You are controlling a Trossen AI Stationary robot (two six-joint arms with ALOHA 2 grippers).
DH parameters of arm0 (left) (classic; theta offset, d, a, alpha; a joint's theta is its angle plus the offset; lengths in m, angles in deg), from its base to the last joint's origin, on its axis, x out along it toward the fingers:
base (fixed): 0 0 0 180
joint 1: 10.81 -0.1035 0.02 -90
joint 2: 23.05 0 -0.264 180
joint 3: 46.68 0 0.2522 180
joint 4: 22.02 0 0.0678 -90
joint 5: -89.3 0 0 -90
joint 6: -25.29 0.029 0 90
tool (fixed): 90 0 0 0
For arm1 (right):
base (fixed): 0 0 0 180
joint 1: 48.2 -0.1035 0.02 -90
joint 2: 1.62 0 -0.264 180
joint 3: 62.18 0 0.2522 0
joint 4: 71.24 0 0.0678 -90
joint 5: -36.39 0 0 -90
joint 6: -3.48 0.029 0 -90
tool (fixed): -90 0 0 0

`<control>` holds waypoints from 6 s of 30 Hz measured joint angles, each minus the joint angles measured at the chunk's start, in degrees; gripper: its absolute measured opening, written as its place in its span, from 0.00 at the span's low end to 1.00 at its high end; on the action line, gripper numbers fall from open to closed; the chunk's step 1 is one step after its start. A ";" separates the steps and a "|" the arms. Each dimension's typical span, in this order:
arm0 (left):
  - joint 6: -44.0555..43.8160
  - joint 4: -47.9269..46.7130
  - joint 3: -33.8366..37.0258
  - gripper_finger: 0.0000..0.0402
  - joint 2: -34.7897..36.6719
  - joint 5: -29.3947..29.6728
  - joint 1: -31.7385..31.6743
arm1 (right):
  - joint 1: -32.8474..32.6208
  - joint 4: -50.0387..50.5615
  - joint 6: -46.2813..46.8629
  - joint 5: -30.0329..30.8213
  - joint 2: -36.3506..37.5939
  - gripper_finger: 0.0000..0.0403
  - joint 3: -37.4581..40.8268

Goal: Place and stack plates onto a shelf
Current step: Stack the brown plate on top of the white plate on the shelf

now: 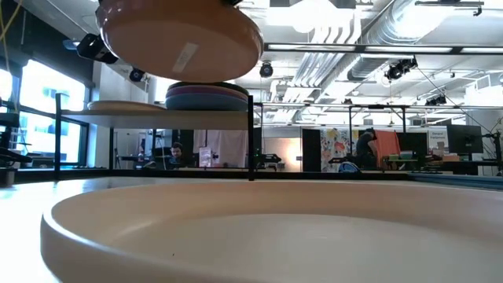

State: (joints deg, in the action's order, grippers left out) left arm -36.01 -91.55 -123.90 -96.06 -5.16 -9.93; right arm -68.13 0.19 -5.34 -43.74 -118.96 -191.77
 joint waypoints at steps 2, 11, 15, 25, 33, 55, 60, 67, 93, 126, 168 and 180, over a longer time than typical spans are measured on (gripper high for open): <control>-0.02 -0.03 0.00 0.00 0.03 0.33 0.00 | 0.00 0.03 0.00 0.00 0.01 0.22 0.00; 3.11 -3.96 0.02 0.00 3.10 1.65 -3.19 | 0.01 5.08 1.00 1.05 2.88 0.28 0.00; 2.98 -6.63 0.02 0.00 6.49 3.79 -5.66 | 0.51 7.49 1.35 2.47 5.03 0.28 0.00; 2.03 -7.91 0.02 0.00 15.75 7.98 -12.49 | 4.28 13.68 0.57 4.19 6.88 0.28 0.00; 3.00 -7.89 0.02 0.00 20.92 11.64 -20.23 | 9.84 18.96 -0.66 4.96 6.88 0.28 0.00; 10.59 -22.10 -15.47 0.00 19.11 18.77 -42.49 | 22.09 20.57 -10.29 3.40 6.88 0.28 0.00; 10.62 -26.41 -18.93 0.00 17.69 22.83 -48.25 | 24.33 20.56 -10.77 0.08 6.88 0.28 0.00; 12.65 -28.56 -19.08 0.01 14.18 26.10 -54.50 | 26.54 21.48 -12.52 -2.44 6.88 0.28 0.00; 14.95 -29.94 -19.04 0.01 -1.42 24.45 -57.66 | 27.41 22.61 -14.23 -4.98 6.88 0.28 0.00; 20.08 -32.94 -19.04 0.21 -3.63 16.33 -60.21 | 27.41 23.74 -13.73 -5.64 6.86 0.28 0.00; 20.83 -34.25 -18.75 0.19 -3.58 6.36 -50.66 | 25.86 24.57 -10.39 -7.06 6.86 0.28 0.02; 14.65 -34.42 -5.75 0.19 0.69 8.22 -40.27 | 25.86 25.35 -9.22 -7.08 6.86 0.28 0.02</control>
State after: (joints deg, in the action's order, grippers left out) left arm -21.36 -125.96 -129.66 -95.38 3.06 -50.20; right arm -42.27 25.54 -14.57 -50.82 -112.10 -191.75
